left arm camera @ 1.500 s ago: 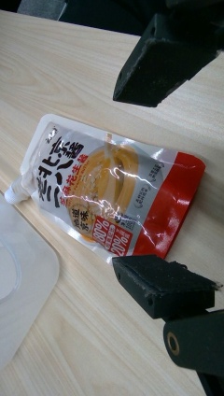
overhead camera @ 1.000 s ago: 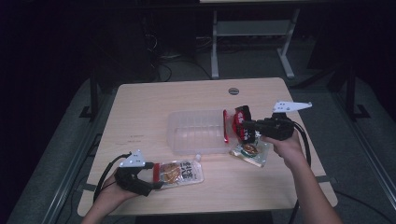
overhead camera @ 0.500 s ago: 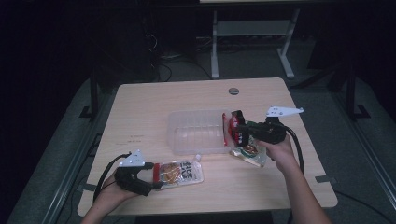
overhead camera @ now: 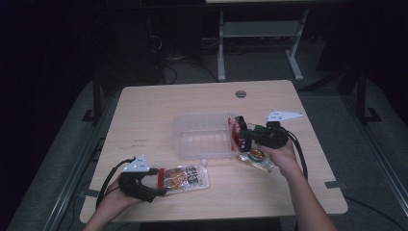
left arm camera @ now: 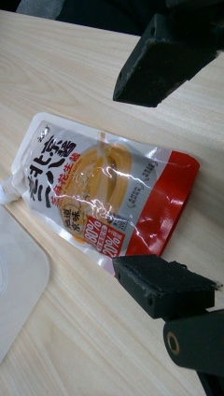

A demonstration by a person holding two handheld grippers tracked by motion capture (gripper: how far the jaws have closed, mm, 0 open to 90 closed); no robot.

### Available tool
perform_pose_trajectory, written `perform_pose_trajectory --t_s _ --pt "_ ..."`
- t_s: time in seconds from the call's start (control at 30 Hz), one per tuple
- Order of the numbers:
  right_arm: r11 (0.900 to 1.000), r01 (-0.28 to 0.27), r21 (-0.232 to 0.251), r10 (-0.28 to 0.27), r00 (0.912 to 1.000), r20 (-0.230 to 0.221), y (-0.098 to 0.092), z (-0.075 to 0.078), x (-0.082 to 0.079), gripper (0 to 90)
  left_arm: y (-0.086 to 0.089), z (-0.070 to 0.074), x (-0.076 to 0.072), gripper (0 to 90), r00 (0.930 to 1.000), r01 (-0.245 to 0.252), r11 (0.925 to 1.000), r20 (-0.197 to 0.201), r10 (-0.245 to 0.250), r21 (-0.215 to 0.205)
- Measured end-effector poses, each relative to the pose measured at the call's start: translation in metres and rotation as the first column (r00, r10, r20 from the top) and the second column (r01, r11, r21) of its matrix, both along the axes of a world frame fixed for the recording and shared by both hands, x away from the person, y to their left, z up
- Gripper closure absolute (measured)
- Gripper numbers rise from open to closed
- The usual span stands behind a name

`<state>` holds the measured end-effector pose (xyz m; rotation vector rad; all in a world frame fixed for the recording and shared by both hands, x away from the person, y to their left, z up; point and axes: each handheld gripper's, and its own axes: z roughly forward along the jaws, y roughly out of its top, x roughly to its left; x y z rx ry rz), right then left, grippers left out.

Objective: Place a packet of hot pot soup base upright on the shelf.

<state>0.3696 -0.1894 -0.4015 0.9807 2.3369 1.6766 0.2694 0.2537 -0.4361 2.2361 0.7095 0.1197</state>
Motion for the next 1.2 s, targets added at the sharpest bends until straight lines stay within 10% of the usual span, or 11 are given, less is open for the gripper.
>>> perform_pose_trajectory --t_s 0.2,0.77,1.1,1.2 --pt "1.000 0.016 0.002 -0.016 0.9999 0.000 -0.002 -0.001 0.001 89.0 -0.001 -0.001 0.000 16.8 1.0000 0.002 1.0000 -0.002 -0.002 0.003" --pt "0.997 0.028 -0.076 -0.028 0.9996 -0.001 -0.005 0.017 -0.023 34.9 0.001 0.000 0.000 16.8 1.0000 -0.008 1.0000 -0.001 0.008 0.002" --pt "0.992 0.000 -0.127 -0.005 0.9993 -0.037 -0.013 0.013 -0.049 41.2 0.000 0.000 0.000 16.8 0.9999 -0.010 1.0000 0.003 0.010 0.000" --pt "0.987 -0.033 -0.155 0.021 0.9965 -0.081 -0.013 0.003 -0.055 66.2 0.001 0.000 -0.001 16.9 0.9999 -0.012 0.9999 0.005 0.012 -0.002"
